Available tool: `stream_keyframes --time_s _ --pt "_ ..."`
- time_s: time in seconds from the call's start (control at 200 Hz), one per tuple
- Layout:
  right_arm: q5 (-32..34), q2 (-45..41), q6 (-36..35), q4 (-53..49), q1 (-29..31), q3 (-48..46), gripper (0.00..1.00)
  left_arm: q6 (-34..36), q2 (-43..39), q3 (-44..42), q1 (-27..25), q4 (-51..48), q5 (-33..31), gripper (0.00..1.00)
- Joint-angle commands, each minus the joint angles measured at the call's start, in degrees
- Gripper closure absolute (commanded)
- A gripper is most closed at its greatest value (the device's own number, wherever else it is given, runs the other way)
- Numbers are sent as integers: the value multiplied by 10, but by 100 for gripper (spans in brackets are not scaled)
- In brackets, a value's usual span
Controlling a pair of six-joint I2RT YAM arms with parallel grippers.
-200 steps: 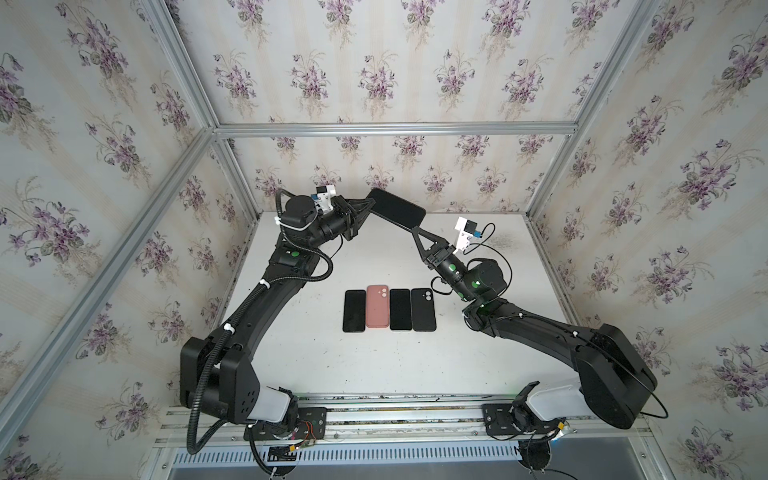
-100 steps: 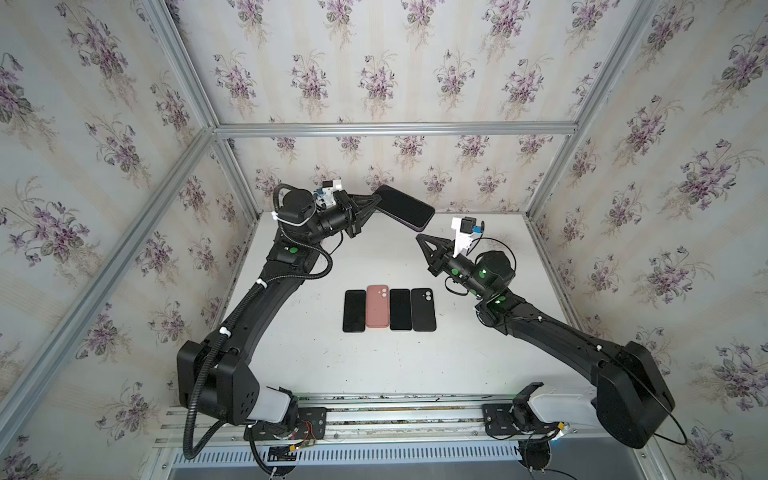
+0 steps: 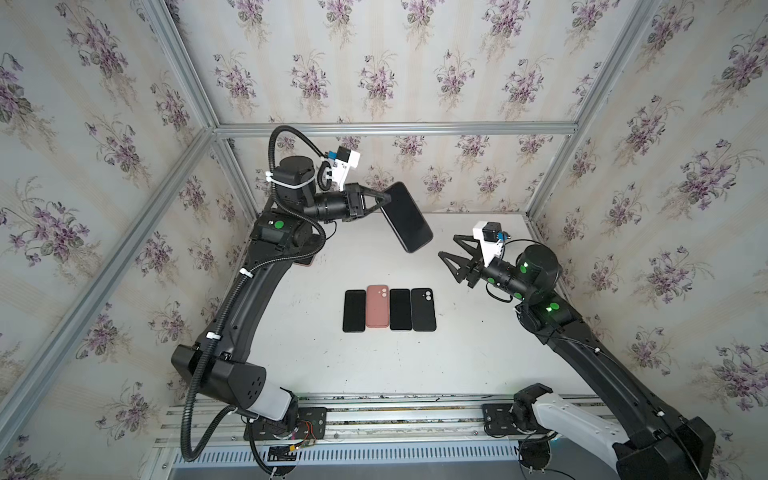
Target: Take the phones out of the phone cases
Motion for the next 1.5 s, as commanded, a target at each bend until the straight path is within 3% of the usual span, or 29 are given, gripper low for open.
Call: stream_keyframes --time_s 0.0,0.2,0.305,0.425,0.919,0.959,1.494 --pt "-85 25 -177 -199 0 53 31 292 -33 -4 -6 -163 27 100" --pt "-168 61 -268 -265 23 97 40 425 -72 -6 -6 -266 20 99" --pt "-178 90 -322 -327 48 127 45 454 -86 -13 -6 -285 27 99" --pt "-204 110 -325 -334 60 144 50 475 -96 -19 -7 -295 20 99" --pt "-228 155 -320 -317 99 159 59 475 -82 2 -14 -298 55 98" --pt "-229 157 -317 -312 122 161 59 473 -81 1 -14 -298 56 98" --pt "-240 168 -292 -285 131 165 65 470 -76 2 -19 -295 55 98"
